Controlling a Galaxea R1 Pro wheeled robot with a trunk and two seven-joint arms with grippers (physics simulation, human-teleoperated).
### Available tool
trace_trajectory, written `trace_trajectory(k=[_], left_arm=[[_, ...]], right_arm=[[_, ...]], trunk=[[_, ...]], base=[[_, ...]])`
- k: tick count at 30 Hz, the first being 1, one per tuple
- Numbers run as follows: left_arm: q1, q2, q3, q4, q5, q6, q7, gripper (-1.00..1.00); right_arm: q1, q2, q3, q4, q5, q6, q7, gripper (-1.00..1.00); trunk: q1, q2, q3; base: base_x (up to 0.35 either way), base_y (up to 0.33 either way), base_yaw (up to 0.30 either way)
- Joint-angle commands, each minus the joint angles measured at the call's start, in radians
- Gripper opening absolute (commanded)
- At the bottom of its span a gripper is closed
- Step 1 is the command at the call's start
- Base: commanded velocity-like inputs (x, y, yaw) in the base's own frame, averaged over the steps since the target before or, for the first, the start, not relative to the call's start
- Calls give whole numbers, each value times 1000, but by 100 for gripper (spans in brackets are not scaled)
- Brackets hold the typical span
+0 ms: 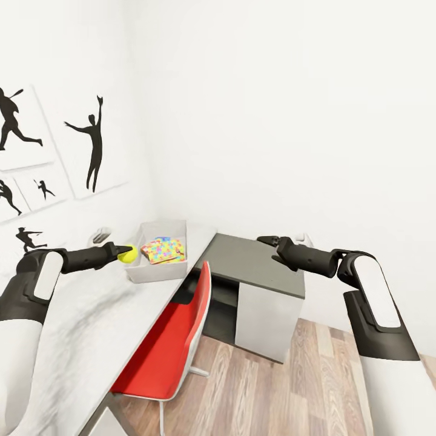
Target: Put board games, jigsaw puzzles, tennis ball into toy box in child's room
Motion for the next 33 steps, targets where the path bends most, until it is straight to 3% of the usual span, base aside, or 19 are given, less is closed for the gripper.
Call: trace_trajectory(k=[1,7,13,28,33], left_arm=[[-1,0,3,0,-8,5,-8,-100],[-1,0,4,0,-8,5,-8,-100],[-1,0,4,0,-8,5,-8,-100],[-1,-2,4,0,-9,5,-5,-100],[-1,-2,5,0,-10,4,-4,-100]], right_arm=[[-1,0,-1,-1,-10,2,-10,100],[-1,2,11,-1,-10,1,-10,100],[-1,3,30,0,-9,-2,-10,100],[-2,3,33,0,-9,-4,-10,100],[-2,5,34,0,-9,-4,-10,100]], trunk=[[1,-2,-2],[1,-2,-2],[1,-2,-2],[1,-2,-2],[1,-2,-2]], base=[[212,-253,0],[153,-130,10],[105,-9,212],[195,-65,42],[242,-92,202]])
